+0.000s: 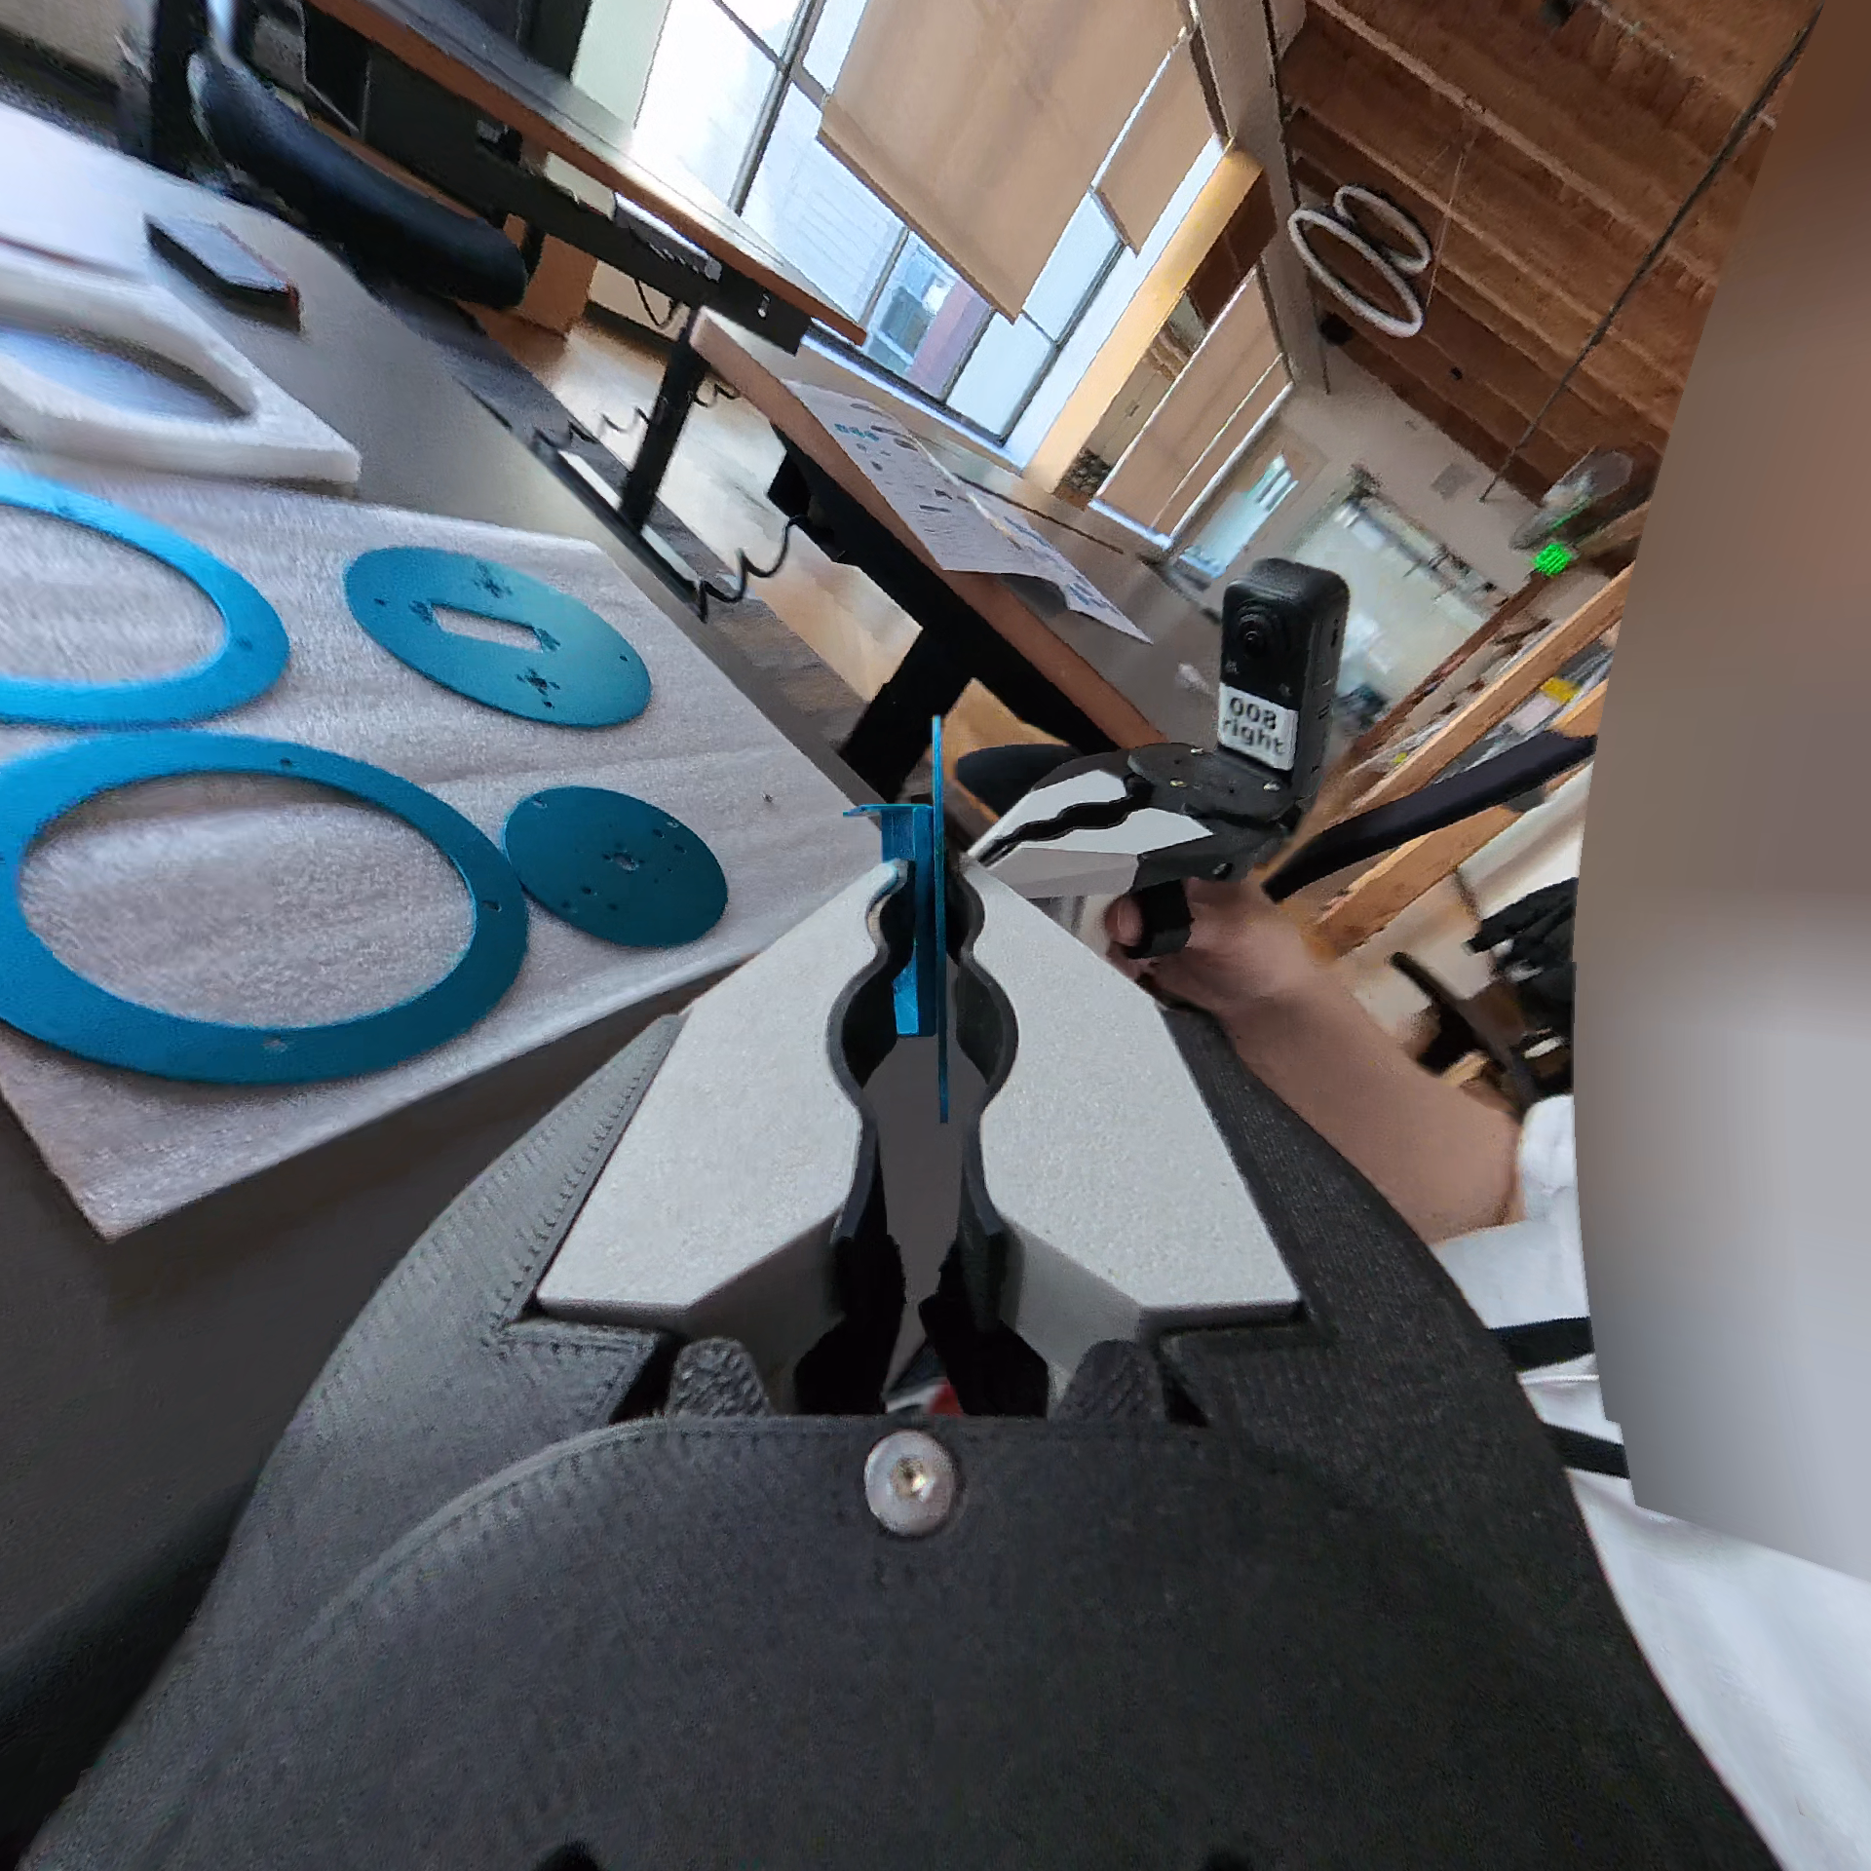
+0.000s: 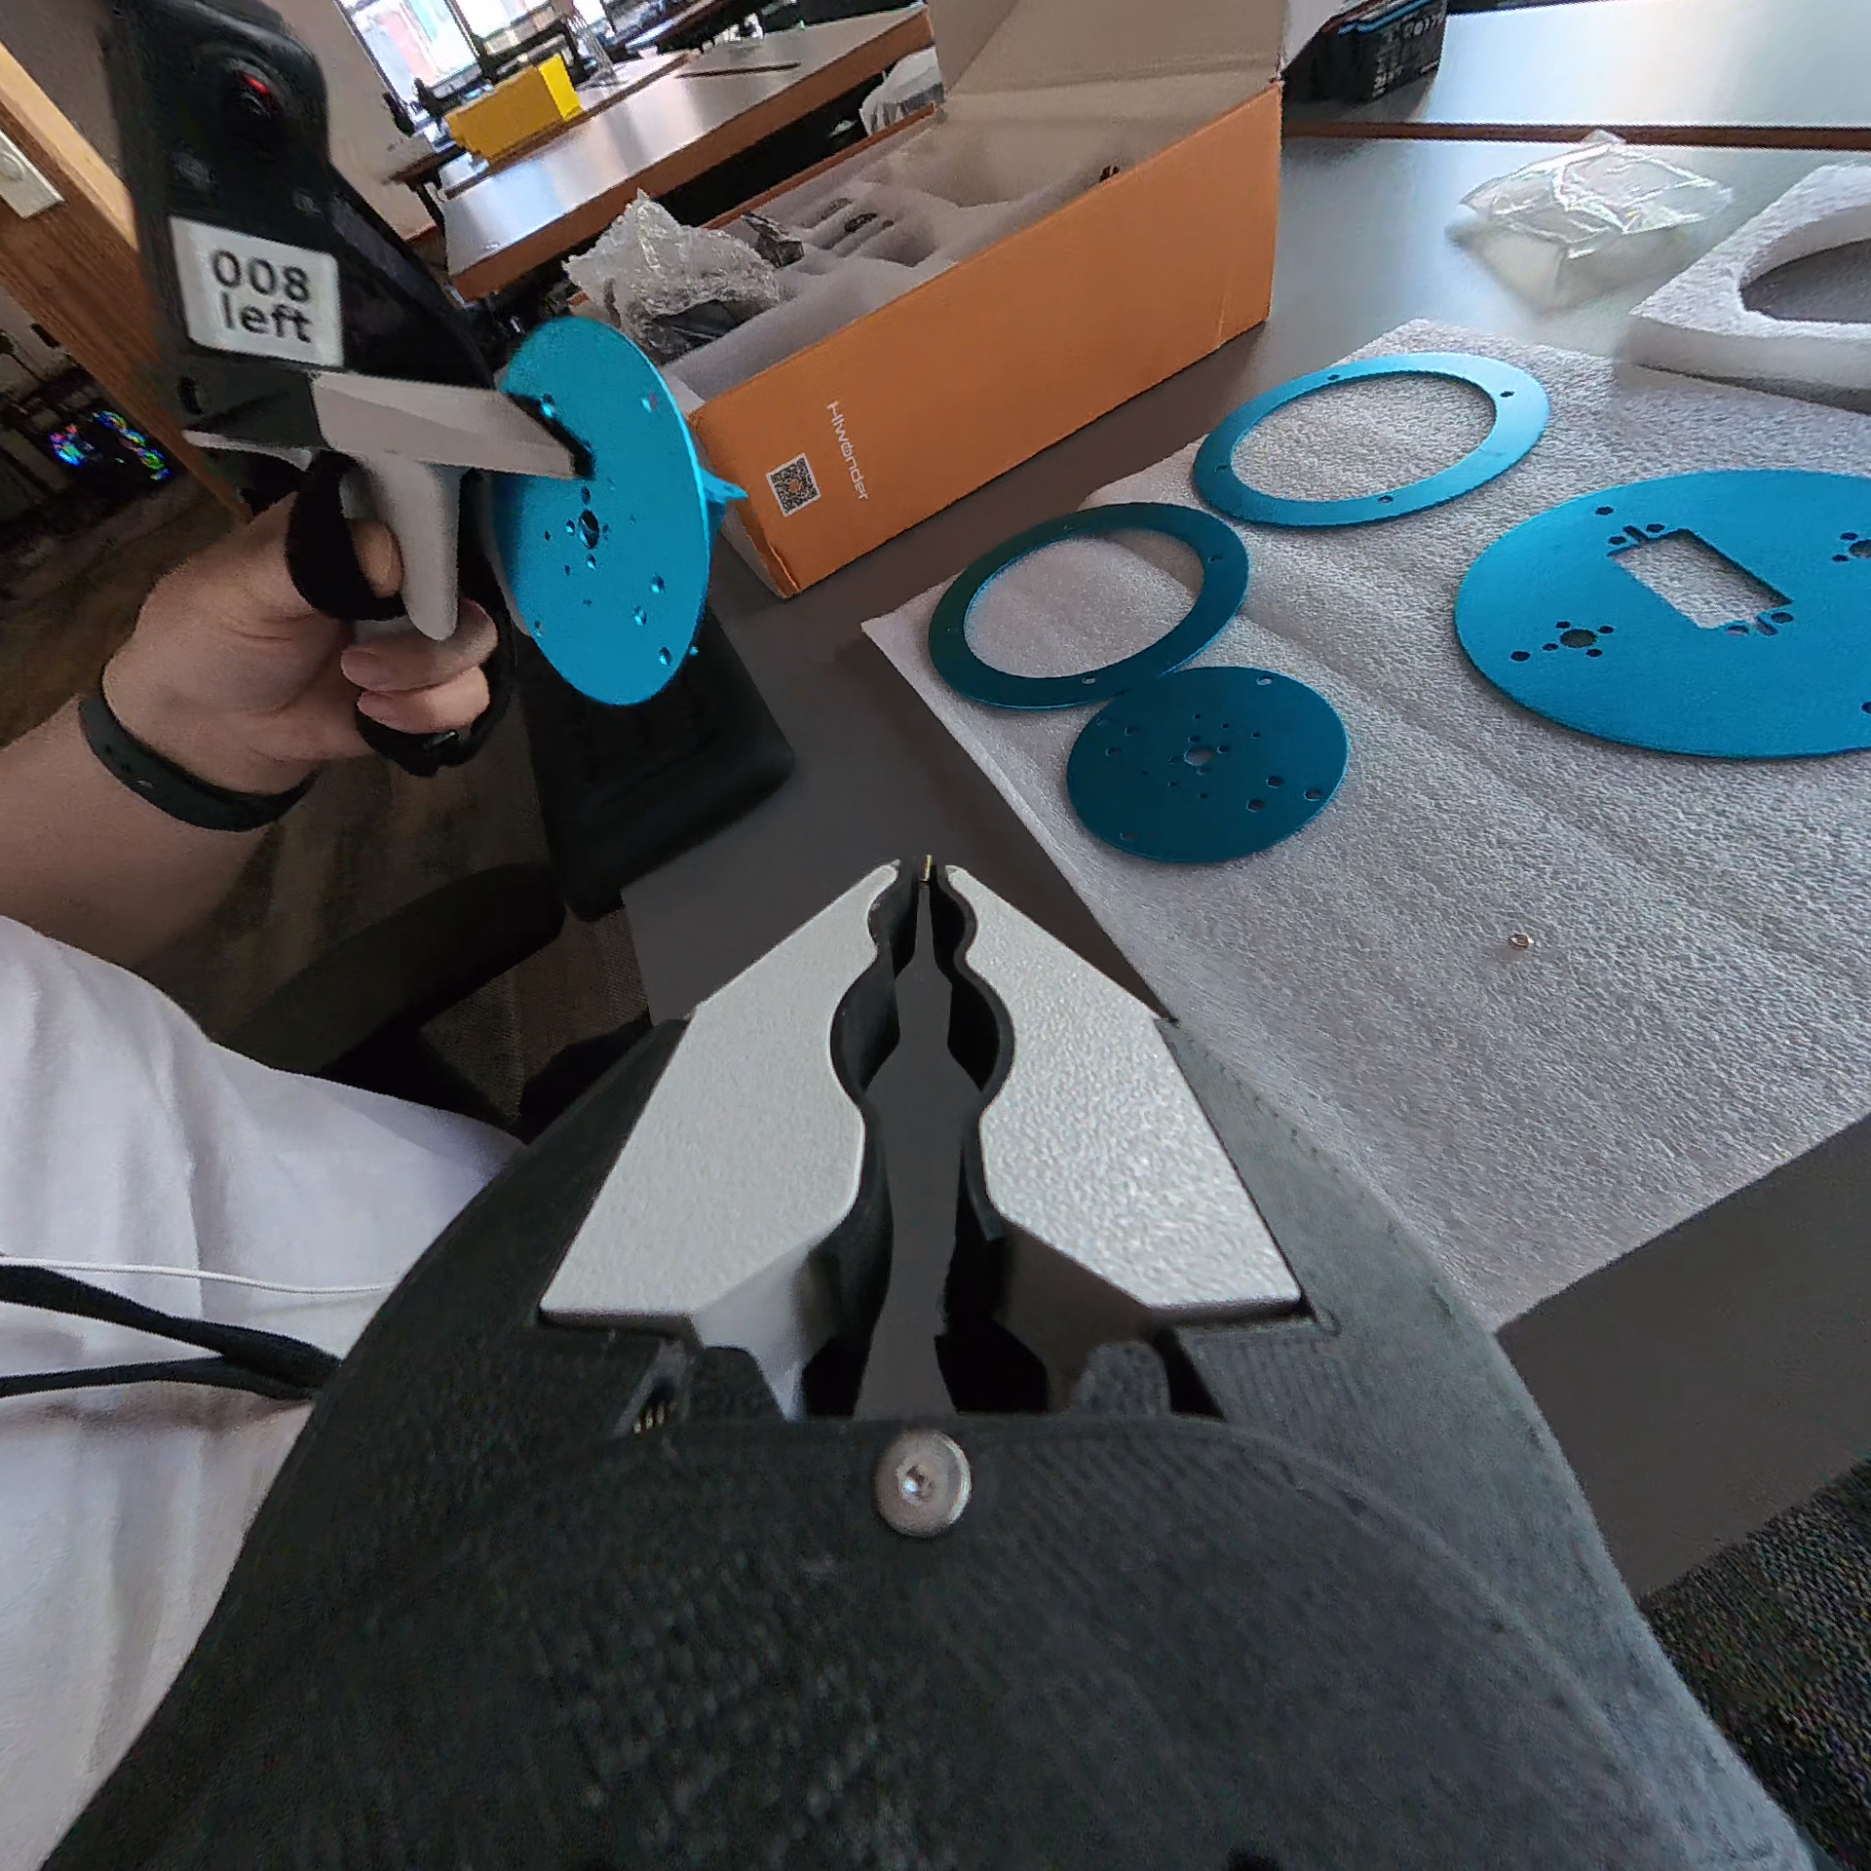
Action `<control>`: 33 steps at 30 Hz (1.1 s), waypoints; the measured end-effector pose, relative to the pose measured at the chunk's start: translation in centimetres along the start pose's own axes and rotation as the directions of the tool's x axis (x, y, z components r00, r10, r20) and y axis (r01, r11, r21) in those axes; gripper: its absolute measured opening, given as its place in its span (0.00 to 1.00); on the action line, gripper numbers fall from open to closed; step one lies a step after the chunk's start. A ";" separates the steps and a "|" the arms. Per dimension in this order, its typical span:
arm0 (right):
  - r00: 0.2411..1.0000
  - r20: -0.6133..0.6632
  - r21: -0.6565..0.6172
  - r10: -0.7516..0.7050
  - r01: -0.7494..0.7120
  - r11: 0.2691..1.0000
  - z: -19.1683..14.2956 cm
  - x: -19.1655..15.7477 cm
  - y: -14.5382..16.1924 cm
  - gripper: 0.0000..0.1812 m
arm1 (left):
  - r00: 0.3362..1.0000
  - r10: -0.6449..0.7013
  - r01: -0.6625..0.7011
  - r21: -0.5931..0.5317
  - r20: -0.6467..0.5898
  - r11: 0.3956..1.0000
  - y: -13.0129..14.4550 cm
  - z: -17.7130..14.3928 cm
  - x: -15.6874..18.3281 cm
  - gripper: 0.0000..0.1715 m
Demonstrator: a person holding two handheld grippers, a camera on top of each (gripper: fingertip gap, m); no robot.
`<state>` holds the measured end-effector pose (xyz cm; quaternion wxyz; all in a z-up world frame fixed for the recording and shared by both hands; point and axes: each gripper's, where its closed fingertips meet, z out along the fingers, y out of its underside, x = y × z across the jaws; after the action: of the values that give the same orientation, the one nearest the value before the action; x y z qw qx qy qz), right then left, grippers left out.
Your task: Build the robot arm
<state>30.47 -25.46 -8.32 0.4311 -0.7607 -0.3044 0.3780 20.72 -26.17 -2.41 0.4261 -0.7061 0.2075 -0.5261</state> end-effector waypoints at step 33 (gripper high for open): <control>0.955 -0.018 -0.154 -0.295 0.289 0.945 -1.4 6.0 0.7 0.00 | -0.483 0.827 -0.744 -0.363 -0.287 -0.560 0.6 15.4 -8.9 0.02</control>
<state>34.89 -21.60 -10.35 0.4303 -0.7448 -0.4324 0.2704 31.75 -14.04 -9.26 0.5113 -0.2897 0.7741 0.2355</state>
